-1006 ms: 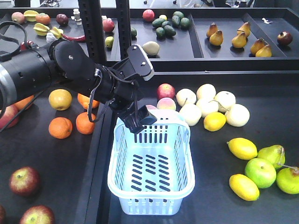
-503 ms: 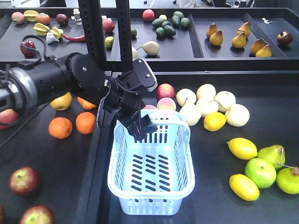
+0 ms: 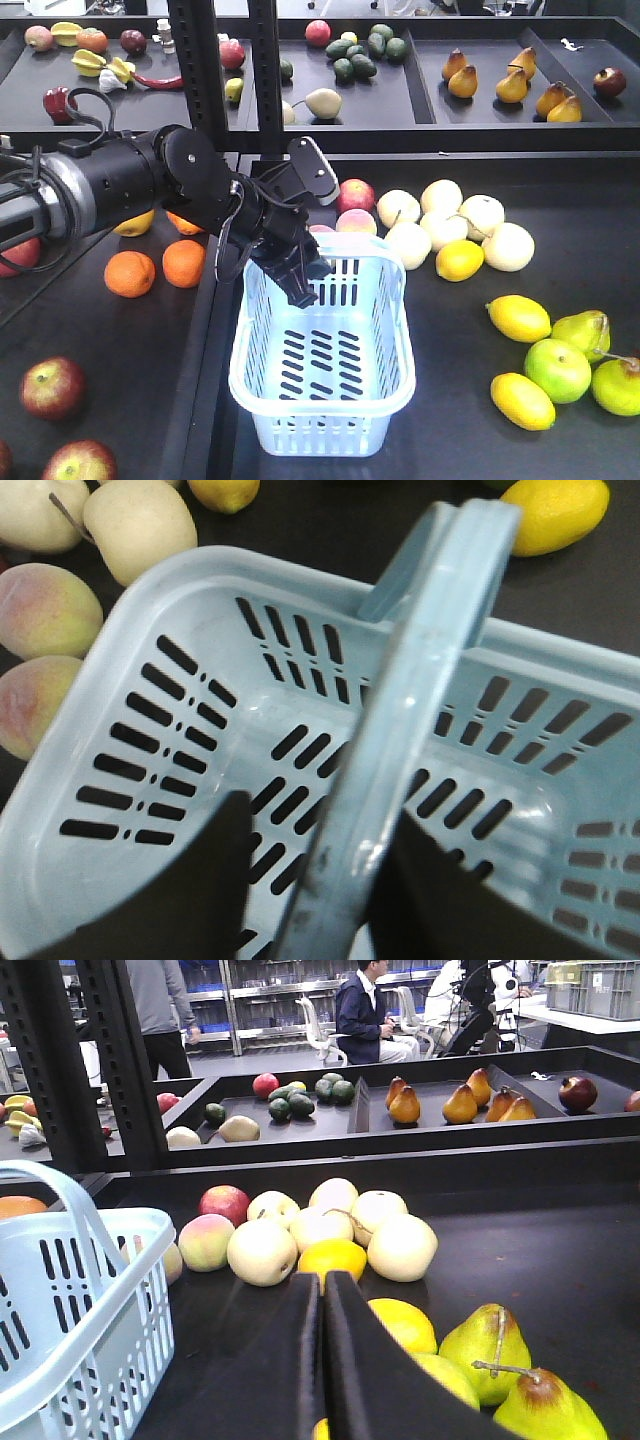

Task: Pick three apples into basket with both arms
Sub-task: 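Reach the left gripper down to the basket handle and close on it, then lift the light-blue basket by its handle with the left gripper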

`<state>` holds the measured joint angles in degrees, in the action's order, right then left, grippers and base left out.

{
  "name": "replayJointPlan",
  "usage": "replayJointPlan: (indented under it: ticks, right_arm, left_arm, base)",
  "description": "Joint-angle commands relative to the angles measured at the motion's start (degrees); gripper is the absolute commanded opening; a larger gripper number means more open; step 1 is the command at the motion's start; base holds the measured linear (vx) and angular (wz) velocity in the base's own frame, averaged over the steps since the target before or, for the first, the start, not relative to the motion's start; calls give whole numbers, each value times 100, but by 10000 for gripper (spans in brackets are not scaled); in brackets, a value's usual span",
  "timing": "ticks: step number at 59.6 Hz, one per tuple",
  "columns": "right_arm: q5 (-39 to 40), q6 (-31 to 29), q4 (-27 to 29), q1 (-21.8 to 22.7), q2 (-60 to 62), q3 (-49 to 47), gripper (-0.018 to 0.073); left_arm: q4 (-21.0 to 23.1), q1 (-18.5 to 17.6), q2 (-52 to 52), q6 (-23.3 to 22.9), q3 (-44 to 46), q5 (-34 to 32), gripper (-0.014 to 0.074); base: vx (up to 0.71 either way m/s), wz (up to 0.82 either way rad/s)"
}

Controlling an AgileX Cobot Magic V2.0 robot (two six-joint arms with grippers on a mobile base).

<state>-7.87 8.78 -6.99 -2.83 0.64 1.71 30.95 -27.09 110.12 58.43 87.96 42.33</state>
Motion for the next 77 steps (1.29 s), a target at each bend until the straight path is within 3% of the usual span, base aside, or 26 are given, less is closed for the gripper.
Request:
replayJointPlan:
  ticks: [1, 23, 38, 58, 77]
  right_arm:
    - [418, -63, -47, 38, 72, 67, -5]
    - [418, -63, -47, 38, 72, 67, -5]
    - [418, -63, -47, 38, 72, 67, -5]
    - [418, -63, -47, 38, 72, 67, -5]
    - [418, -63, -47, 38, 72, 67, -5]
  left_arm:
    - [422, -22, -359, -57, 184, -225, 17]
    - [582, -22, -1297, -144, 255, 327, -8]
    - [552, -22, -2026, -1630, 244, 1497, -7]
    - [555, -22, -2825, -2517, 244, 2461, -7]
    - [357, -22, -3804, -3011, 244, 2490, -7]
  base:
    - [0, 0]
    - [0, 0]
    - [0, 0]
    - [0, 0]
    - [0, 0]
